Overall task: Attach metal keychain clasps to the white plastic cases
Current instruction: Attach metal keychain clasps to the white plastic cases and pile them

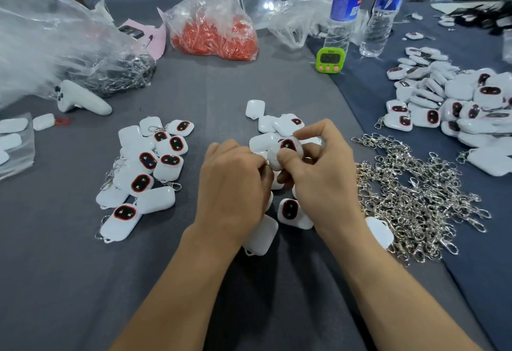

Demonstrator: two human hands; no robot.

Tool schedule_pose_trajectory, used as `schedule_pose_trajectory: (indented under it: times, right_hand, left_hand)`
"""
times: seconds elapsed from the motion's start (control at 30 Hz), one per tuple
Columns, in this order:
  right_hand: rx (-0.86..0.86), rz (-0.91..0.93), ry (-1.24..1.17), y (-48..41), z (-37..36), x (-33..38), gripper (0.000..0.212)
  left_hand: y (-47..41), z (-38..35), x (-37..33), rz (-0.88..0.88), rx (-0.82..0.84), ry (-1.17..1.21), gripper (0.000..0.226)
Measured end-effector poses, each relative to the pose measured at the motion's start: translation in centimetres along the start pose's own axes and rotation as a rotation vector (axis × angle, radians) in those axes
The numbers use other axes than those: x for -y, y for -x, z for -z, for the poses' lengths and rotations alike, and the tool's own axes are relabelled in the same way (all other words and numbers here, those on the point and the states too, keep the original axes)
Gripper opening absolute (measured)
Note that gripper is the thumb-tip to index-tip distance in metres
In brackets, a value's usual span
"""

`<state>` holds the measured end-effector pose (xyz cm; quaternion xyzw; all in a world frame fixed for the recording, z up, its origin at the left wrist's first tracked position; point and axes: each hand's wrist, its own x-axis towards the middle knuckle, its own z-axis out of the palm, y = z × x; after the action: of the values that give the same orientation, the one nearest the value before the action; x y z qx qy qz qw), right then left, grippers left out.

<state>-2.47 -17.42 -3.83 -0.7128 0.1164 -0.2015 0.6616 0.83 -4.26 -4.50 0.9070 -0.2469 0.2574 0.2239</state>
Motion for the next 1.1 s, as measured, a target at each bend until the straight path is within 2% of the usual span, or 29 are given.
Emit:
schedule_pose_trajectory:
  times: [0.13,0.2,0.3,0.37,0.47,0.53,0.67,0.77,0.83,0.9,1.0,1.1]
  right_hand:
    - [0.061,-0.027,-0.001,-0.4,0.1,-0.1,0.018]
    - [0.054,0.014,0.130,-0.6,0.5,-0.4,0.020]
    - [0.059,0.106,0.437,-0.4,0.6,-0.7,0.033]
    - [0.122,0.126,0.582,-0.1,0.6,-0.7,0.037]
    - [0.236,0.232,0.745,0.1,0.4,-0.6,0.036]
    - [0.285,0.299,0.855,0.0,0.0,-0.7,0.039]
    - [0.296,0.356,0.895,-0.1,-0.5,-0.6,0.025]
    - [0.300,0.347,0.806,-0.2,-0.1,-0.4,0.030]
    - [0.184,0.316,0.760,-0.9,0.9,-0.1,0.032]
    - [0.023,0.282,0.812,-1.9,2.8,-0.1,0.026]
    - [-0.130,0.096,0.928,-3.3,6.0,-0.3,0.021]
    - [-0.070,-0.075,1.004,-3.4,7.0,-0.8,0.022]
  left_hand:
    - [-0.1,0.5,0.8,0.090,-0.019,-0.028,0.012]
    - [-0.6,1.5,2.1,0.165,-0.069,0.028,0.007]
    - [-1.0,3.1,4.8,0.346,-0.169,0.058,0.011]
    - [-1.0,3.7,6.4,0.467,-0.205,-0.002,0.012]
    - [-0.6,3.9,8.2,0.645,-0.158,-0.200,0.019]
    - [-0.4,3.6,8.5,0.695,-0.148,-0.295,0.026]
    - [-0.5,2.7,4.9,0.489,-0.187,-0.234,0.023]
    - [-0.3,0.8,2.2,0.383,-0.040,0.006,0.018]
    - [0.0,-0.4,1.5,0.410,0.061,0.156,0.023]
    - [0.3,-1.2,1.2,0.418,0.136,0.218,0.041]
    - [0.5,-2.0,0.9,0.395,0.319,0.149,0.063]
    - [0.6,-2.4,0.9,0.356,0.409,0.124,0.067]
